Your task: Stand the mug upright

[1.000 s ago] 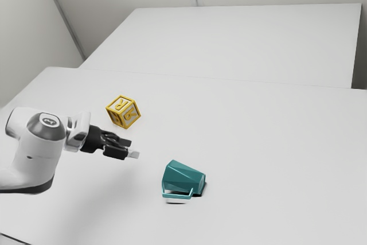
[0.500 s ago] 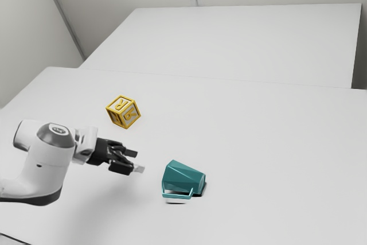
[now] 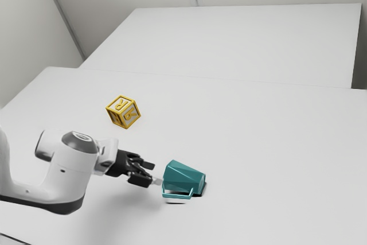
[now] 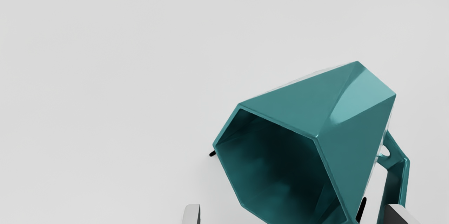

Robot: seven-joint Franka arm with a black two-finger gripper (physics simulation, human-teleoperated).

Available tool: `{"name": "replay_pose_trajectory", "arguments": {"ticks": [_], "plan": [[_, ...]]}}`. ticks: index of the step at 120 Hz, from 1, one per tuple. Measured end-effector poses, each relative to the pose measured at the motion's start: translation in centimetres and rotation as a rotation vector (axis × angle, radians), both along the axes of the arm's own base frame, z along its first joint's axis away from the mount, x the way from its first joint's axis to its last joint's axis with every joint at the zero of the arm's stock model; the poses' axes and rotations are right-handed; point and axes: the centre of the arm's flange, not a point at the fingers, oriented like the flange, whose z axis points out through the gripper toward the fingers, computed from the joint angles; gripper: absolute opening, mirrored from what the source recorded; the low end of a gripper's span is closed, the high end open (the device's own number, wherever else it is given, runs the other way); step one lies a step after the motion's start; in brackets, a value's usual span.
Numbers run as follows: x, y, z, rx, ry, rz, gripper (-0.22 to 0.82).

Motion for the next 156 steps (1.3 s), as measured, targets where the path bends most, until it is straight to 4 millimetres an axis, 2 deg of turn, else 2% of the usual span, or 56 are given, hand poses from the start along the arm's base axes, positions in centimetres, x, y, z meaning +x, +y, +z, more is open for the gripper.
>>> {"name": "replay_pose_trajectory", "arguments": {"ticks": [40,61,86,95,115,142,156], "plan": [[1.2,-3.0,-0.6,-0.01,-0.015,-0.02,0.56],[2.7,-4.0,-0.8,-0.001,-0.032,-0.036,0.56],[2.4,-5.0,-1.5,-0.025,-0.032,-0.017,0.55],[2.3,-5.2,-1.5,-0.027,-0.038,-0.02,0.48],[2.2,-5.4,-1.5,-0.028,-0.05,-0.02,0.24],[2.3,-5.4,-1.2,-0.025,-0.072,-0.028,-0.01],[2.6,-5.2,-0.7,-0.02,-0.089,-0.028,-0.1]]}}
